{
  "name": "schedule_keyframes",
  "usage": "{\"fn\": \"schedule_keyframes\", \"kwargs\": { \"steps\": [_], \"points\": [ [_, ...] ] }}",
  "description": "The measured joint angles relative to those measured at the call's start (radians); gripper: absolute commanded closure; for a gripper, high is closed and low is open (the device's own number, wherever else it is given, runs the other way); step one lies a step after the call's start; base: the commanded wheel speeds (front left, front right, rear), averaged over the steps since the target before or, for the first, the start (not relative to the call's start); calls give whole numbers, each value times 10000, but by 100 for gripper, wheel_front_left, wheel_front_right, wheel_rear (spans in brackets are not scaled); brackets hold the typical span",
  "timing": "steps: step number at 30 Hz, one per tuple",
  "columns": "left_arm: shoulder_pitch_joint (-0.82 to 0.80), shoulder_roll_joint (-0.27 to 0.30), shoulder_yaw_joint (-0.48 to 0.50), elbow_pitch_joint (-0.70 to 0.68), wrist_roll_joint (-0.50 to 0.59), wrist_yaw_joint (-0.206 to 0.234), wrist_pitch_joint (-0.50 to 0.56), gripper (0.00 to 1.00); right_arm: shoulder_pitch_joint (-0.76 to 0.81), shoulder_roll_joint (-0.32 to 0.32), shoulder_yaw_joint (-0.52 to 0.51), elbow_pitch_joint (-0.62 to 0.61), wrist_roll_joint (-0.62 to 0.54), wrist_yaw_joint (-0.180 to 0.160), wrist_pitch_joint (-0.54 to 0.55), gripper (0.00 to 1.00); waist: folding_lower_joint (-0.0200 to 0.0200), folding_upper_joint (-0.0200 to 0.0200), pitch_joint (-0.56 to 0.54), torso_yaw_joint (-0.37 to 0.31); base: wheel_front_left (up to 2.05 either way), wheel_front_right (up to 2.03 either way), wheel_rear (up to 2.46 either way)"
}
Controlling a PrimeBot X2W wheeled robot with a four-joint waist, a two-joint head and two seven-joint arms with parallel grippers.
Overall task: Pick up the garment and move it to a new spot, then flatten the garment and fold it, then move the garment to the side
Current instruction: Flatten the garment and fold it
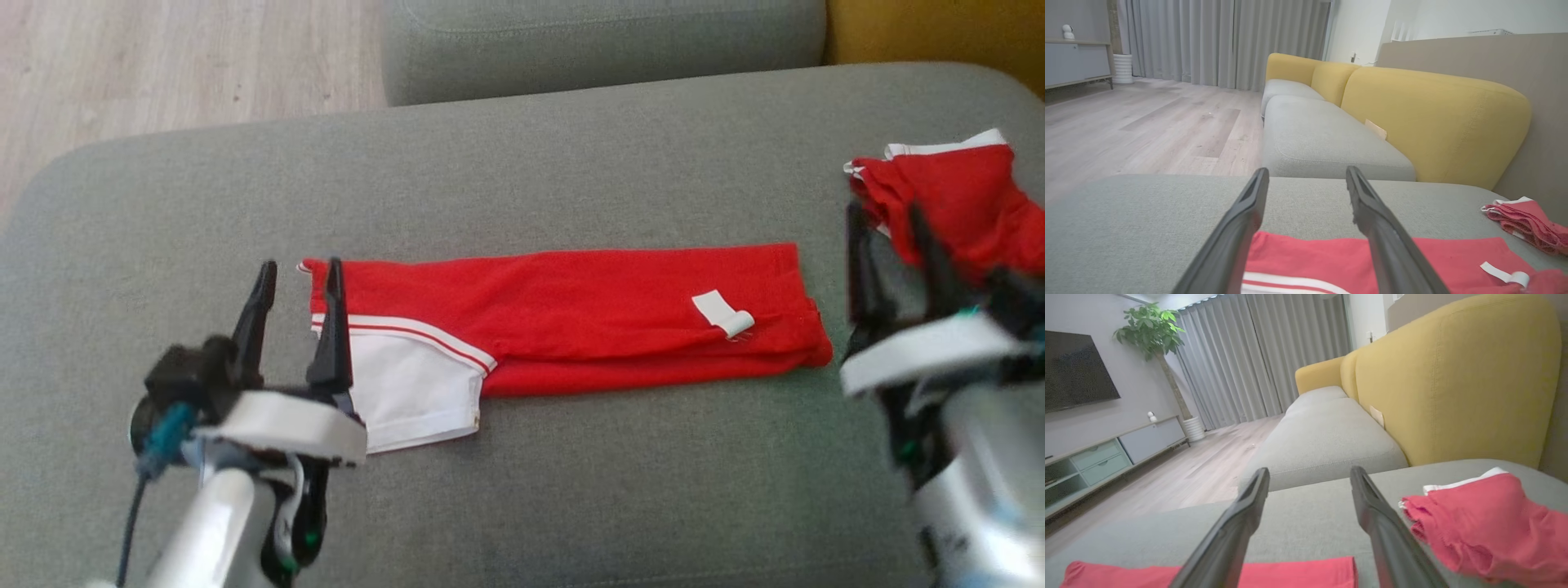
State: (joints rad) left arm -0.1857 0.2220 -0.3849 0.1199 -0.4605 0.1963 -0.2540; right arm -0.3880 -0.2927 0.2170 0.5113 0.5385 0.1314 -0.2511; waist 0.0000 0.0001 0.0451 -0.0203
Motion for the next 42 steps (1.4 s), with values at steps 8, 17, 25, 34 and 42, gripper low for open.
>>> {"fn": "schedule_keyframes", "kwargs": {
  "steps": [8,17,25,34,42],
  "points": [
    [1330,-1170,1235,-180,1858,-1116,0,0,2229,2232,-1818,-949,-2150,0,0,0,0,0,-181,151,0,0,0],
    [1649,-1651,1941,-56,2575,-1971,0,0,2804,2439,-2220,-1170,-2382,0,0,0,0,0,-110,227,0,0,0],
    [1523,-1695,2054,42,2656,-2230,0,0,2568,2460,-2667,-840,-2405,0,-2,0,0,0,161,333,0,0,0],
    [1080,-1724,1580,140,2560,-2234,0,0,585,2458,-3739,2506,-1977,0,2,0,0,0,728,603,0,0,0],
    [808,-1728,1427,207,2550,-2230,0,0,-949,2439,-4004,5281,-1906,0,-50,0,0,0,1164,961,0,0,0]
  ]
}}
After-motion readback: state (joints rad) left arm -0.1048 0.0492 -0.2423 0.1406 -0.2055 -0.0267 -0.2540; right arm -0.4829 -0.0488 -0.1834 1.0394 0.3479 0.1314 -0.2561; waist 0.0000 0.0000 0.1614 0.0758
